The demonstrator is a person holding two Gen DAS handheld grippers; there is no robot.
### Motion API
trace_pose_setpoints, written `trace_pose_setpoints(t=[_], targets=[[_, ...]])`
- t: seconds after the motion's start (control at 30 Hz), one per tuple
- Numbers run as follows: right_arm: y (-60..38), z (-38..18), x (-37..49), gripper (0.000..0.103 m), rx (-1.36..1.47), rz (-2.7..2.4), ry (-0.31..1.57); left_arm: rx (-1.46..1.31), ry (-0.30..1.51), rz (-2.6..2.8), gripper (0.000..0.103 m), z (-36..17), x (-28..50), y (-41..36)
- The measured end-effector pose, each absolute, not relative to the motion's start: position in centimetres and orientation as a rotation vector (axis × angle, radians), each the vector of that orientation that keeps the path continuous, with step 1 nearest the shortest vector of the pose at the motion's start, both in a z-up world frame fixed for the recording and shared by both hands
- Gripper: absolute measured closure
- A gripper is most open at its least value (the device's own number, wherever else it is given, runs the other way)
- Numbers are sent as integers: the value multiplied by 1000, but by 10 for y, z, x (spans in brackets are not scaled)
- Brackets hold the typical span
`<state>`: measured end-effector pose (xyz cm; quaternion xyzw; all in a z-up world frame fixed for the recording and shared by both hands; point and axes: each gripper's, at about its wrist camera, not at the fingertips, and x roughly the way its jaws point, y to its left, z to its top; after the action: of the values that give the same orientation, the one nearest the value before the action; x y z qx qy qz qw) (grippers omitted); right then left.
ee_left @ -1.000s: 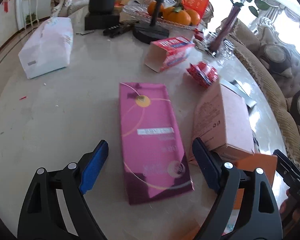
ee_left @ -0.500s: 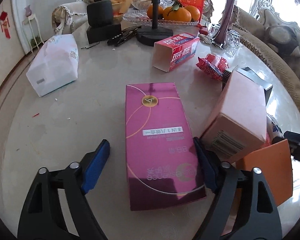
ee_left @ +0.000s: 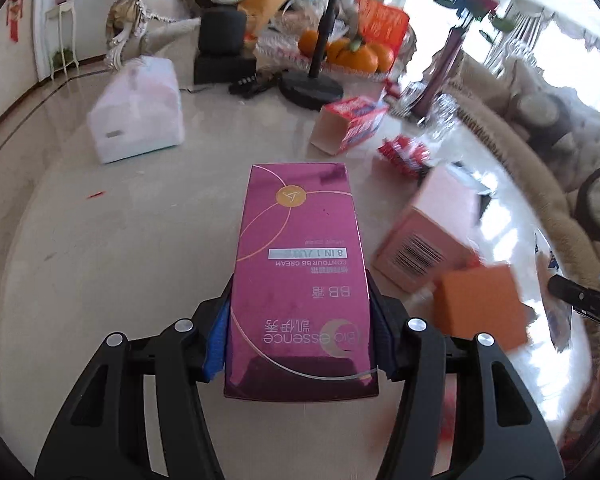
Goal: Collect trash
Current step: 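Carry the pink box and bread packet to the wastebasket and open both grippers, then move both open grippers back to the table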
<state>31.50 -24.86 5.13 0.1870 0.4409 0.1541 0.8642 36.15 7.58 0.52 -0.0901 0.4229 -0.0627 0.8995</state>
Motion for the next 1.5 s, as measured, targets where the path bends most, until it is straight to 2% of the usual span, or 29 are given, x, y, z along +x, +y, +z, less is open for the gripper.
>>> trace_pose_setpoints(t=[0.17,0.3,0.43,0.63,0.73,0.93,1.07,1.13,1.17,1.2,1.23,1.3,1.43,1.5], targets=[[-269,75,236,73,466,423,820,-203,782,-220,47,36,270,85],[-266,65,160,73,487,510,801,-180,756,-298,47,40,170,77],[-252,25,77,73,532,599,917,-206,822,-373,47,17,81,67],[-227,-43,6,73,551,552,1141,-231,1057,-494,46,-45,-9,39],[-210,-85,2,73,458,464,1230,-141,1137,-478,46,-80,-21,21],[-186,-151,23,73,289,367,1326,-45,1294,-468,46,-165,8,-12],[-179,-174,33,73,234,356,1333,-16,1324,-440,46,-200,24,-24],[-180,-179,35,71,231,354,1325,-12,1324,-413,38,-210,30,-25],[-187,-180,28,71,230,343,1325,-2,1315,-394,25,-213,31,-24],[-188,-182,26,68,221,321,1326,11,1299,-371,20,-215,33,-24],[-191,-182,22,51,200,301,1316,35,1268,-334,19,-217,32,-21],[-193,-184,19,33,168,256,1283,49,1254,-299,19,-216,33,-18],[-195,-192,21,33,182,248,1307,30,1264,-287,19,-220,34,-14],[-193,-196,24,33,172,234,1321,44,1260,-290,15,-220,33,-14]])
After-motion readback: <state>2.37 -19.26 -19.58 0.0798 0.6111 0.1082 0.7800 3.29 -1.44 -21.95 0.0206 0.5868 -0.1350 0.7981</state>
